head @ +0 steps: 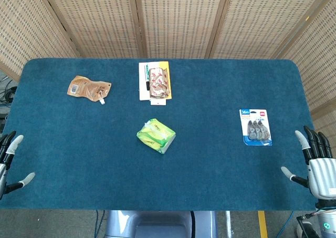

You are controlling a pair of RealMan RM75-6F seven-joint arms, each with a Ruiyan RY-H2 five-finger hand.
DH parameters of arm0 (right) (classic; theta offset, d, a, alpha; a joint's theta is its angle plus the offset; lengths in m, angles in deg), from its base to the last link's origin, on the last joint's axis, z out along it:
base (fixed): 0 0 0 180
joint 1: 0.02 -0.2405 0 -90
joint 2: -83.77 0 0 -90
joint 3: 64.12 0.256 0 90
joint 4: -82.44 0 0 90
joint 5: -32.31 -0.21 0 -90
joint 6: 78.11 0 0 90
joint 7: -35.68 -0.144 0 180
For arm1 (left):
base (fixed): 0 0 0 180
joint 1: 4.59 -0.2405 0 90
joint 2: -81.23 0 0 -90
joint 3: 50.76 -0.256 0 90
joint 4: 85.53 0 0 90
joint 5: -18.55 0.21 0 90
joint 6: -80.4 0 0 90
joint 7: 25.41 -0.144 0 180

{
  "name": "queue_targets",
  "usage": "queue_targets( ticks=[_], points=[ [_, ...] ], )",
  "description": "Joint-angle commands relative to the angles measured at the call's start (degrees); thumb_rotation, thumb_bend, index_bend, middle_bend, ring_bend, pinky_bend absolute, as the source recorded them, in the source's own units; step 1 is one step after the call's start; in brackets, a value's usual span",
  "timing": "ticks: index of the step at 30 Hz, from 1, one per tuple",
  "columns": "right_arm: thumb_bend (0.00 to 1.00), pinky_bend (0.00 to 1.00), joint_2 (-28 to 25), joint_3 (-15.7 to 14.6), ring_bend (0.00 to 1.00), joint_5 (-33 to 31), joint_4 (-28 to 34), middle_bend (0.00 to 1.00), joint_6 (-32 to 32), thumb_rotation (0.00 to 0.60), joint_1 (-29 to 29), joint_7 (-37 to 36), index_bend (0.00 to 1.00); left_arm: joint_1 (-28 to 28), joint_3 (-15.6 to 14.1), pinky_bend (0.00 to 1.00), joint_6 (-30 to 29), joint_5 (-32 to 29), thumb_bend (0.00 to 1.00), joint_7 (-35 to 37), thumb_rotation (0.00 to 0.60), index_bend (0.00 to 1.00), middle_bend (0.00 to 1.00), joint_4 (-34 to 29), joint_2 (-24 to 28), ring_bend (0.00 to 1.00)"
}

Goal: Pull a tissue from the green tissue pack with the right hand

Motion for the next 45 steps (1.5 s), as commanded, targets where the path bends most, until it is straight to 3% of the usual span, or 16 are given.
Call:
queue_targets(
  ticks=[1, 18, 22, 25, 26, 29, 35, 38, 45],
  points=[
    [0.14, 0.0, 0.02, -0.01, 0.0, -0.03, -0.02, 0.0, 0.06, 0.6, -0.02, -0.01, 0.0, 0.02, 0.01, 0.0, 0.06, -0.04, 0.0, -0.04, 0.6, 0.0, 0.0, 0.0, 0.0, 0.0],
    [0.15, 0.0, -0.59, 0.35, 0.0, -1.06, 2.94, 0.0, 5.39, 0.6, -2.8, 2.28, 0.0, 0.97, 0.87, 0.0, 2.06, -1.95, 0.0, 0.31, 0.6, 0.0, 0.0, -0.3, 0.18, 0.0],
    [0.15, 0.0, -1.99, 1.17, 0.0, -0.61, 7.86, 0.0, 12.85, 0.6, -7.85, 4.08, 0.01, 1.61, 1.24, 0.0, 3.66, -3.24, 0.0, -0.11, 0.6, 0.0, 0.0, -0.41, 0.05, 0.0],
    [0.16, 0.13, -2.6, 2.84, 0.05, -2.33, 11.4, 0.08, 20.65, 0.6, -12.96, 4.88, 0.08, 2.07, 1.53, 0.0, 4.63, -4.02, 0.0, -0.64, 0.6, 0.0, 0.0, -0.5, -0.08, 0.0],
    [0.18, 0.21, -2.58, 3.68, 0.1, -3.43, 12.36, 0.14, 23.14, 0.6, -14.68, 5.33, 0.12, 2.21, 1.68, 0.0, 4.95, -4.4, 0.0, -0.83, 0.6, 0.0, 0.0, -0.52, -0.16, 0.0],
    [0.24, 0.33, -1.66, 6.58, 0.25, -8.91, 15.14, 0.28, 31.41, 0.6, -20.19, 6.6, 0.21, 2.74, 2.13, 0.0, 6.2, -5.75, 0.0, -1.39, 0.6, 0.0, 0.0, -0.61, -0.33, 0.0],
    [0.33, 0.38, 4.1, 11.54, 0.33, -24.17, 16.01, 0.38, 42.7, 0.6, -29.92, 13.35, 0.34, 3.71, 3.04, 0.0, 8.49, -8.39, 0.0, -1.82, 0.6, 0.0, 0.0, -0.83, -0.37, 0.0],
    [0.34, 0.39, 8.44, 12.83, 0.34, -31.89, 14.68, 0.39, 44.11, 0.6, -34.31, 19.31, 0.36, 3.96, 3.31, 0.0, 8.76, -8.8, 0.0, -2.12, 0.6, 0.0, 0.0, -1.01, -0.39, 0.0],
    [0.36, 0.39, 19.17, 13.49, 0.35, -45.53, 9.71, 0.4, 40.08, 0.6, -42.84, 33.25, 0.37, 4.84, 3.88, 0.0, 10.77, -10.55, 0.01, -0.96, 0.6, 0.0, 0.0, -0.88, 0.13, 0.0]
  ],
)
